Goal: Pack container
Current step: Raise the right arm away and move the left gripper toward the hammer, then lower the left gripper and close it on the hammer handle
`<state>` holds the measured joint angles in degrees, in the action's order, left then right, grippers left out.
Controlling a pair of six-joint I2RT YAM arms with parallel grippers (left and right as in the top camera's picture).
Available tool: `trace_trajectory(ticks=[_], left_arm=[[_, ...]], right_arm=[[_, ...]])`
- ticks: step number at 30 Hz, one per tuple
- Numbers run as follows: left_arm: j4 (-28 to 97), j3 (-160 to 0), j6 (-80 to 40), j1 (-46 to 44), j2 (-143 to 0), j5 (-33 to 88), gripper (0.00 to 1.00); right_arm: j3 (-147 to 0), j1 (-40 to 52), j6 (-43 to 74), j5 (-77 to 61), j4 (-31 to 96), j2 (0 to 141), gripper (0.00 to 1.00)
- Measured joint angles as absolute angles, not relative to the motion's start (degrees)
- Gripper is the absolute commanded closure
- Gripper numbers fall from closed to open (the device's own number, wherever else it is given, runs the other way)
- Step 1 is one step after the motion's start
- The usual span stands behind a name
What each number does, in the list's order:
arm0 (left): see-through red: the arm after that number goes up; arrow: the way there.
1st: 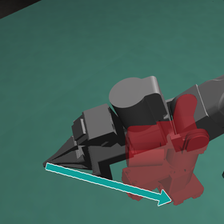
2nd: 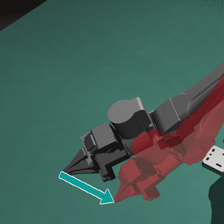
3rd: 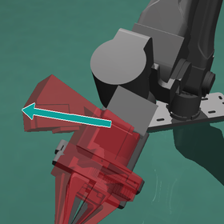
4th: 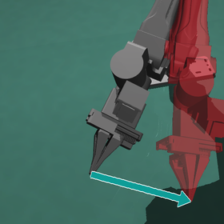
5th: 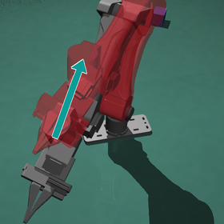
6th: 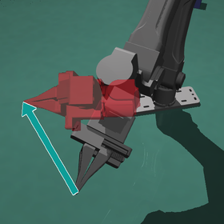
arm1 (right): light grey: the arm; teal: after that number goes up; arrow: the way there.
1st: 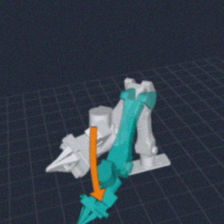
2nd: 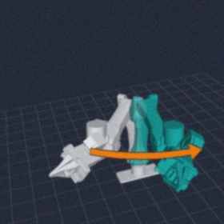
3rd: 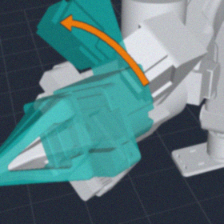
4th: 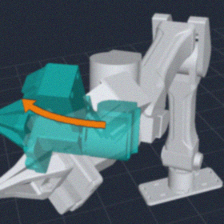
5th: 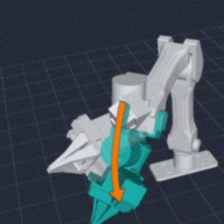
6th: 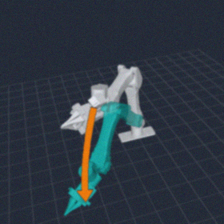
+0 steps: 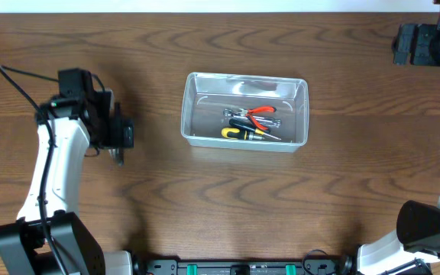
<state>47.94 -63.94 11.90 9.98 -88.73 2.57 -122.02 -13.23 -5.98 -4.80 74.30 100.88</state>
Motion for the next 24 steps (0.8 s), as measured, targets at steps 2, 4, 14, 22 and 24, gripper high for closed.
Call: trace_trajectory(ticks=[2, 4, 14, 22, 24], left_arm=[[45.8, -61.4, 12.6, 10.0, -88.9, 2.6, 0.02], [44.5, -59.7, 13.2, 10.0, -89.2, 2.6, 0.02], [42.4, -59.3, 13.8, 10.1, -98.2, 2.6, 0.02], [42.1, -59.3, 13.4, 10.1, -102.6, 2.6, 0.02], [42.1, -59.3, 13.3, 10.1, -102.7, 2.6, 0.02]], right_arm=[[-122.0, -13.2, -6.0, -5.0, 74.2, 100.9, 0.01], [-122.0, -13.2, -6.0, -5.1, 74.3, 100.9, 0.01], [-122.0, -13.2, -6.0, -5.4, 74.3, 100.9, 0.01], [-122.0, -13.2, -6.0, -5.4, 74.3, 100.9, 0.01], [-122.0, -13.2, -6.0, -5.4, 74.3, 100.9, 0.01]])
